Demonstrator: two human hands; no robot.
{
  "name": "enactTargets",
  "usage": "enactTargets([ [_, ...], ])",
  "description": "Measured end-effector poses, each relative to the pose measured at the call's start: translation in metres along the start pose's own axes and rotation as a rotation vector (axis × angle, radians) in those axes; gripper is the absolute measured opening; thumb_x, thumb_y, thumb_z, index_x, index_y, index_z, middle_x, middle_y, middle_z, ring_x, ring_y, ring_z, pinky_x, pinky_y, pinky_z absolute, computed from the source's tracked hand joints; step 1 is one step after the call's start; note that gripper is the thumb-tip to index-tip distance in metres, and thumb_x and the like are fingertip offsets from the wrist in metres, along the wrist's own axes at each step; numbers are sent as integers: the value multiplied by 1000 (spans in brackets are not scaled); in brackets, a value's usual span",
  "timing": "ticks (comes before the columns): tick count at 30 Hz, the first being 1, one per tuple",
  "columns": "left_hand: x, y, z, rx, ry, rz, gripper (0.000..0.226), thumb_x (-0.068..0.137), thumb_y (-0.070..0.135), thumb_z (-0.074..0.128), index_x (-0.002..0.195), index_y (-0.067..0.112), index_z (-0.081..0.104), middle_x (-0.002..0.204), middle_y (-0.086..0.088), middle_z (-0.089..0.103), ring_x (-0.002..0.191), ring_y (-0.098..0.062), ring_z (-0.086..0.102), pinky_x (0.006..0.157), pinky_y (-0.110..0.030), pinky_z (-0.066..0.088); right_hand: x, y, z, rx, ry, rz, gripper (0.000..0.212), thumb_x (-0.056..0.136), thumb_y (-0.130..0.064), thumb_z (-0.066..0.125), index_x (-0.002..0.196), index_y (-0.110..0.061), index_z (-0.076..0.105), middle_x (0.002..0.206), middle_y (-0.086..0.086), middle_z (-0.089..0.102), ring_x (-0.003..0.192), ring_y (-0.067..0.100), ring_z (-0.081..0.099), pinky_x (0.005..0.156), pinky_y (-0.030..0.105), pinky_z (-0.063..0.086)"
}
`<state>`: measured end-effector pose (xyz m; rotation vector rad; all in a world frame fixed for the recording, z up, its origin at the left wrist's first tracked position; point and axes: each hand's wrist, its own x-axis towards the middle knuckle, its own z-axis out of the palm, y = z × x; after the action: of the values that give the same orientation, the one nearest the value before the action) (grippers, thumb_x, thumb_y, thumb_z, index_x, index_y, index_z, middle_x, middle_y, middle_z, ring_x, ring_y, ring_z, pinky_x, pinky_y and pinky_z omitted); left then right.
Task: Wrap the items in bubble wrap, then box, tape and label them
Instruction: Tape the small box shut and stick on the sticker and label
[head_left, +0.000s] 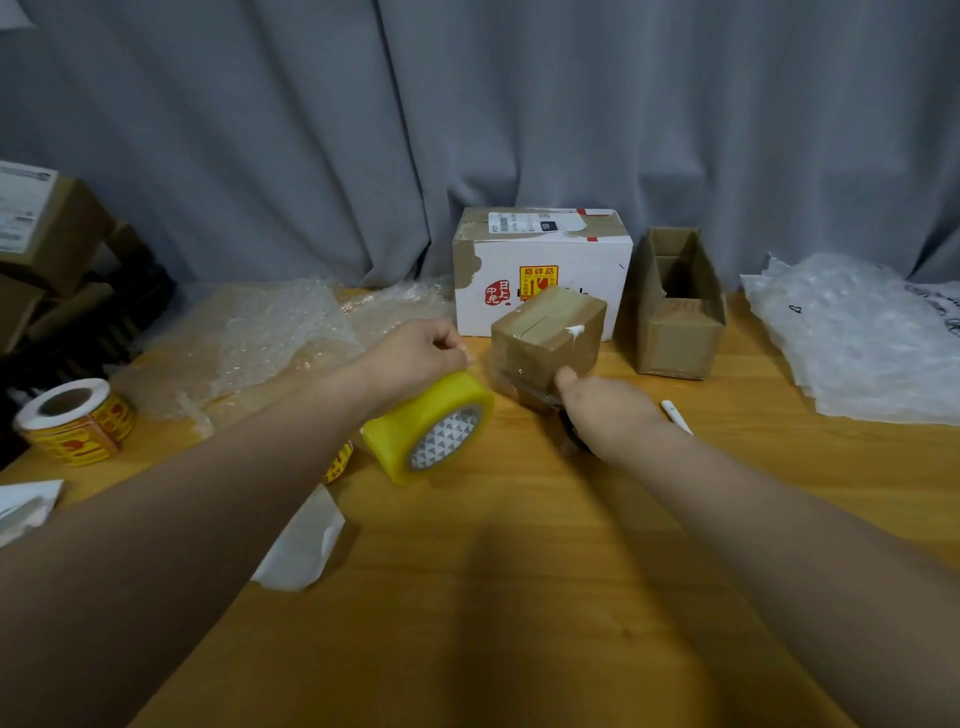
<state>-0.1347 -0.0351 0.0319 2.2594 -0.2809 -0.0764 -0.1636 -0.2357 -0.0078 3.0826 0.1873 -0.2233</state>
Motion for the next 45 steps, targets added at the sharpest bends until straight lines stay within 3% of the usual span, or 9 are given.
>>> enactTargets([
  [7, -24, -2, 16, -172, 166, 70, 7, 92, 17, 59, 87, 11, 58, 81, 7, 54, 69, 1, 48, 58, -2, 38, 4, -11, -11, -158, -245, -173, 48, 84, -32, 72, 119, -6, 52, 116, 12, 54, 103, 29, 58, 77, 34, 47],
  [12, -29, -2, 19, -139, 173, 87, 10, 93, 19, 58, 92, 9, 60, 82, 9, 55, 68, 0, 47, 54, -1, 37, 1, -10, -13, -217, -296, -200, 21, 94, -9, 52, 113, -6, 58, 108, 10, 58, 86, 23, 55, 63, 27, 44],
  [14, -30, -1, 20, -125, 172, 92, 13, 93, 20, 57, 95, 7, 60, 82, 9, 55, 67, -2, 46, 52, -3, 37, 2, -10, -19, -21, -117, -157, 26, 92, -2, 45, 112, -7, 60, 105, 10, 60, 87, 24, 57, 65, 29, 48],
  [17, -28, -2, 21, -101, 168, 87, 14, 93, 22, 57, 95, 9, 60, 80, 6, 55, 65, -8, 46, 53, -15, 40, 3, -18, -33, 686, 308, -80, 23, 97, -15, 45, 103, -7, 66, 94, 9, 66, 84, 23, 62, 72, 32, 51],
  [20, -26, -2, 21, -78, 167, 93, 10, 93, 22, 57, 89, 13, 58, 77, 7, 54, 64, -6, 46, 52, -15, 38, -3, -30, -42, 1082, 269, -110, 34, 90, -43, 60, 106, -13, 65, 95, 2, 67, 89, 16, 63, 81, 34, 54],
  [25, -23, -1, 23, -21, 173, 96, 11, 93, 25, 58, 87, 16, 58, 80, 8, 54, 70, -5, 48, 57, -20, 35, -11, -37, -38, 996, 249, -102, 22, 85, -23, 72, 93, -2, 70, 85, 19, 70, 72, 23, 59, 77, 43, 55],
  [36, -31, 3, 43, -75, 204, 107, 15, 95, 29, 53, 94, 14, 55, 100, -3, 57, 88, -14, 52, 68, -24, 40, -20, -31, -38, 906, 398, -129, 16, 91, -17, 64, 77, -22, 58, 79, -2, 60, 82, 17, 61, 79, 33, 54],
  [41, -37, 8, 47, -295, 158, 33, 29, 96, 34, 50, 95, 6, 58, 101, -17, 62, 82, -25, 55, 76, -44, 49, -23, -22, -35, 1019, 441, -165, 34, 86, -13, 69, 111, -21, 48, 73, 2, 62, 66, 9, 56, 62, 15, 46],
  [45, -37, 12, 47, -339, 141, 2, 30, 98, 32, 48, 92, 4, 57, 94, -16, 59, 83, -24, 53, 77, -42, 46, -24, -20, -32, 963, 475, -271, 11, 86, -9, 68, 94, -18, 65, 76, 0, 60, 70, 13, 53, 69, 24, 48],
])
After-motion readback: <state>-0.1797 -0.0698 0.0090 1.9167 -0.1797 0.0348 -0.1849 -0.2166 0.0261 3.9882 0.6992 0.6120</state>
